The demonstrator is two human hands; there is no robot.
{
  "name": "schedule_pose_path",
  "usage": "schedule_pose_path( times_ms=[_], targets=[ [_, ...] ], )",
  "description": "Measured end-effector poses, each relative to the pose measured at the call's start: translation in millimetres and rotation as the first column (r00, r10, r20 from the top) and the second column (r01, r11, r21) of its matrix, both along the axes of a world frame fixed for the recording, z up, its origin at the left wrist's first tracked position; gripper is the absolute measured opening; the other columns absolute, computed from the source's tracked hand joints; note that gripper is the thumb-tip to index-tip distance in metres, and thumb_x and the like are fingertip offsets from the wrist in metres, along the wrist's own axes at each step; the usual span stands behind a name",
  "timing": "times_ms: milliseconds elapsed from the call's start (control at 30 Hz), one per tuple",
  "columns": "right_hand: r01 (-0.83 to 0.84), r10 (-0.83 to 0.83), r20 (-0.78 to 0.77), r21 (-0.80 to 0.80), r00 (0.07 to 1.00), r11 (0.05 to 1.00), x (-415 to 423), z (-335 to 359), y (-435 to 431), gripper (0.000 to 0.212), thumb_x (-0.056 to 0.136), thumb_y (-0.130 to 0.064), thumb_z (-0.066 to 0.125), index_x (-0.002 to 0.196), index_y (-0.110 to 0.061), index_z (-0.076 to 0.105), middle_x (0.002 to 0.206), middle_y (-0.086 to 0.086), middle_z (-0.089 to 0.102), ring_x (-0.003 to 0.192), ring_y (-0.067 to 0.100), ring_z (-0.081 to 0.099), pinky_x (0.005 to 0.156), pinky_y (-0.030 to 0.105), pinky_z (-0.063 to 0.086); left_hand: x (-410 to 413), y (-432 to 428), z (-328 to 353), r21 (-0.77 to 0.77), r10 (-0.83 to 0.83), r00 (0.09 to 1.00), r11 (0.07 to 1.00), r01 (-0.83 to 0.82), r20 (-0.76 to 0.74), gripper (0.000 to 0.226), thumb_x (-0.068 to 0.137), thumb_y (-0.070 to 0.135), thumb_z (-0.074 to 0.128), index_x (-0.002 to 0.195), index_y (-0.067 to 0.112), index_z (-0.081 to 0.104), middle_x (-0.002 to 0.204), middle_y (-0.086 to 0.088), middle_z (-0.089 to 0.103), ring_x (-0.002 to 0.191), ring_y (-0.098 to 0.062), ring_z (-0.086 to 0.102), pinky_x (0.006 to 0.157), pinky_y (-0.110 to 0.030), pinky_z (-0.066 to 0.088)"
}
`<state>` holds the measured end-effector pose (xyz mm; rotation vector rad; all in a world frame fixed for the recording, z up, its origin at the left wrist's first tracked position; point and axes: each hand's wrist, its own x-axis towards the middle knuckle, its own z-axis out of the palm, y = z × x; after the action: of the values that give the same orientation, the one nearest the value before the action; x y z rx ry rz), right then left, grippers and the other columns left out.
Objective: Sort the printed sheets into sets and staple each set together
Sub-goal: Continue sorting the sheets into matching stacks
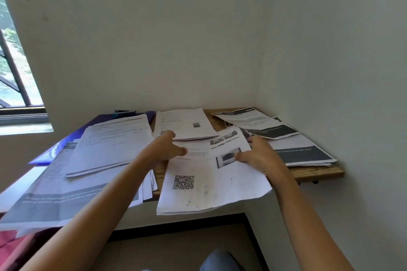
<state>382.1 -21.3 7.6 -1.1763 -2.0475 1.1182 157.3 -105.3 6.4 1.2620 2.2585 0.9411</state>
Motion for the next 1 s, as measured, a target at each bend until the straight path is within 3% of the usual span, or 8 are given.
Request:
schedule_pose_path(
  times_ms=[133,233,367,467,667,767,867,1000],
  targets=[
    [-0.001,0.006,-0.088,0.056,0.996,0.998,14.6,11.0,-5.1,0.028,0.086,-0.013,0.067,0.11,-0.02,0.054,0.105,-0.001,0.059,0.093,0.017,0.06,0.064,0.024,0.044,-0.1,-3.1,8.7,0.005,0.034,0.925,0.999,-0.039,0.379,0.022,0.087,0.006,0.068,0.107,0.005,0.058,0.108,-0.013,0.068,0.099,-0.03,0.066,0.094,-0.045,0.052],
    [0.018,-0.007,-0.148,0.076,0.989,0.997,24.9,15.2,-8.5,0.034,0.086,-0.016,0.069,0.114,-0.022,0.052,0.109,-0.001,0.061,0.095,0.019,0.062,0.072,0.03,0.049,1.9,-6.3,12.3,0.039,0.009,0.853,0.999,-0.034,0.522,0.026,0.087,0.001,0.066,0.112,-0.001,0.059,0.097,-0.016,0.072,0.088,-0.03,0.07,0.085,-0.047,0.056],
    [0.026,0.003,-0.218,0.131,0.976,0.991,36.1,20.8,-15.3,0.043,0.085,-0.019,0.071,0.124,-0.019,0.051,0.113,-0.002,0.062,0.1,0.019,0.062,0.082,0.034,0.05,7.1,-5.8,10.8,0.016,-0.016,0.834,1.0,0.009,0.551,0.029,0.089,0.007,0.065,0.116,-0.002,0.06,0.105,-0.02,0.071,0.093,-0.034,0.069,0.09,-0.051,0.053],
    [0.024,0.019,-0.295,0.141,0.955,0.99,38.5,21.5,-17.4,0.039,0.085,-0.017,0.071,0.118,-0.021,0.052,0.106,-0.006,0.062,0.091,0.011,0.062,0.074,0.027,0.051,6.6,-3.1,7.5,0.095,-0.053,0.82,0.995,-0.002,0.57,0.028,0.092,0.013,0.063,0.118,0.002,0.06,0.104,-0.017,0.072,0.095,-0.033,0.07,0.09,-0.051,0.054],
    [-0.017,0.019,-0.255,0.007,0.967,1.0,21.8,5.9,-0.1,0.033,0.087,-0.011,0.068,0.114,-0.017,0.051,0.106,0.001,0.063,0.091,0.017,0.063,0.074,0.032,0.053,-3.1,0.3,11.2,0.304,-0.138,0.698,0.945,-0.119,0.702,0.021,0.095,0.015,0.058,0.113,0.005,0.061,0.09,-0.014,0.073,0.07,-0.024,0.073,0.055,-0.035,0.059],
    [-0.06,0.05,-0.224,-0.038,0.973,0.997,4.9,-3.7,10.3,0.028,0.088,-0.011,0.066,0.111,-0.018,0.052,0.109,0.004,0.064,0.094,0.02,0.064,0.077,0.035,0.055,-8.8,6.0,14.3,0.353,-0.167,0.66,0.922,-0.158,0.732,0.014,0.096,0.017,0.055,0.104,0.007,0.063,0.078,-0.011,0.074,0.064,-0.022,0.072,0.054,-0.033,0.059],
    [-0.094,0.088,-0.191,-0.021,0.978,0.995,-10.9,-6.8,21.3,0.02,0.089,-0.013,0.065,0.104,-0.02,0.055,0.107,0.002,0.065,0.096,0.02,0.063,0.076,0.031,0.054,-19.0,12.3,14.8,0.305,-0.102,0.699,0.937,-0.173,0.708,0.014,0.095,0.014,0.058,0.107,0.008,0.062,0.083,-0.012,0.074,0.075,-0.027,0.07,0.064,-0.041,0.057],
    [-0.109,0.116,-0.041,0.148,0.992,0.983,-22.0,-1.3,49.2,0.017,0.087,-0.024,0.068,0.102,-0.019,0.063,0.105,0.0,0.068,0.094,0.016,0.065,0.087,0.037,0.054,-30.9,21.0,12.7,0.306,-0.022,0.771,0.925,-0.227,0.637,0.022,0.093,-0.008,0.049,0.111,0.001,0.057,0.099,-0.017,0.065,0.071,-0.028,0.062,0.049,-0.034,0.057]
  ],
)
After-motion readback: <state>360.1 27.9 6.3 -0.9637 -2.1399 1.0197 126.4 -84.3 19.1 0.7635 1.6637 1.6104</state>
